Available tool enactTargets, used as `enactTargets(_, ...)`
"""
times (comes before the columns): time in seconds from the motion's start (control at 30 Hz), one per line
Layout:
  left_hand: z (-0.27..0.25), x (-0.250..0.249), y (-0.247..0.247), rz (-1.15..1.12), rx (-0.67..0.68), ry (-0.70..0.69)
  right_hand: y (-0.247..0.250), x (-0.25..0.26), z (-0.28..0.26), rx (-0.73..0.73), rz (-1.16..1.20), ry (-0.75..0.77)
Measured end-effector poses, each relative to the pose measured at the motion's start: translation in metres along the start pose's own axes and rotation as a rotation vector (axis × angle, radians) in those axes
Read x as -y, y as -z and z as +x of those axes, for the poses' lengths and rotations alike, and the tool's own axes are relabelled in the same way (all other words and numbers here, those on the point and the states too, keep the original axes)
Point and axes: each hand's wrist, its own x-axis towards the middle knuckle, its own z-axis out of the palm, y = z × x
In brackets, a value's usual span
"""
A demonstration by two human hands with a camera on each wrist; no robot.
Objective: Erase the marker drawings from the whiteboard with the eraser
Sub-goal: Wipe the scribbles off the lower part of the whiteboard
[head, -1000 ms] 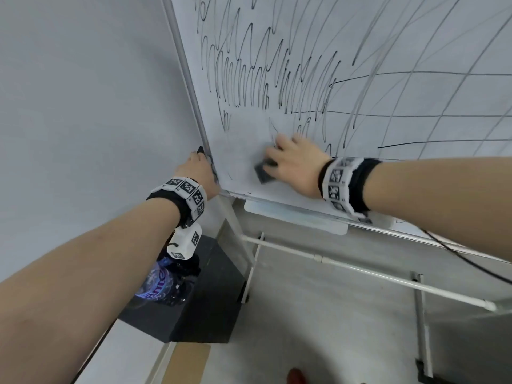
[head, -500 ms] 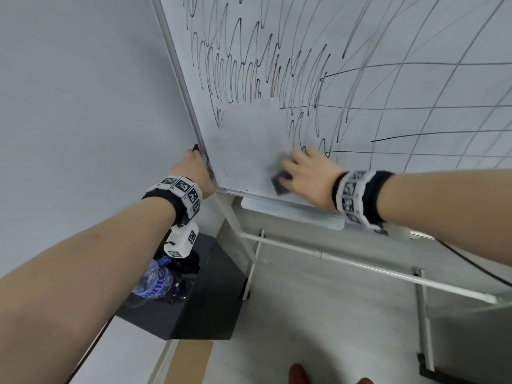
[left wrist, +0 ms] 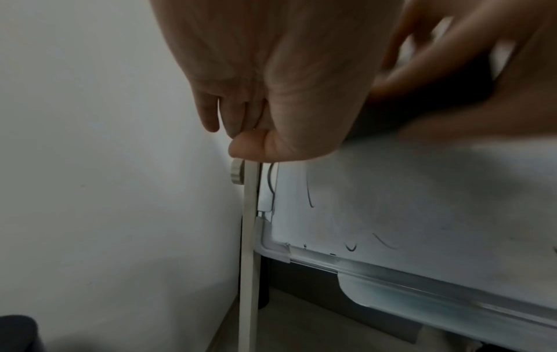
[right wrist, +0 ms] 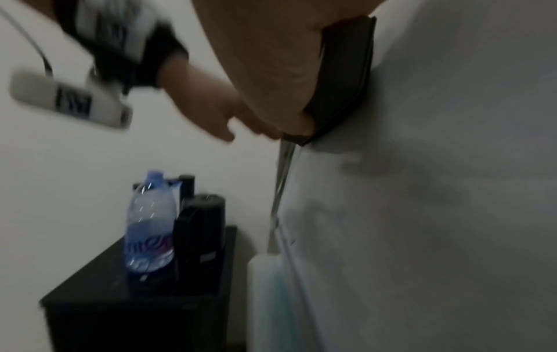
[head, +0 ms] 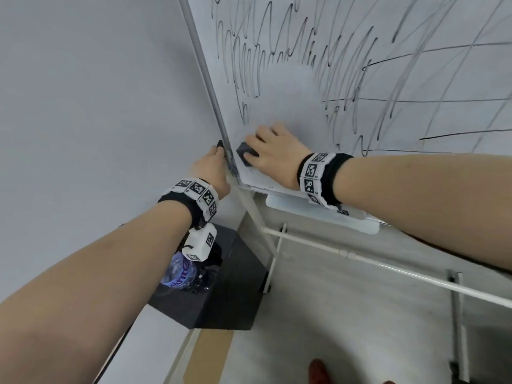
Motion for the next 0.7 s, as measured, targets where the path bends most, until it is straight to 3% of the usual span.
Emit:
enactTargets(0.2,0.011,0.003,0.0,0.078,0.017,-0.005,-0.047,0.048,0.027,0.173,-0.036,0.095)
enactTargets(0.4,0.013,-0.005,-0.002,0.178,0.012,-0.005,-0.044,0.038,0.005,0.234,-0.023,0.105)
enactTargets(0.47,0.012,-0.006,0.0,0.195,0.029,0.006,-0.028,0.022,-0.003,0.194,-0.036,0.065)
enactTargets(0.63,0.01,-0.015,0.005,0.25,0.041,0.023,0.036,-0.051,-0.009,-0.114,-0.072,-0.131)
enactTargets(0.7,0.012,-0.019,0.009,0.288,0.067,0.039,0.054,-0.07,-0.016,-0.173,-0.055,-0.202)
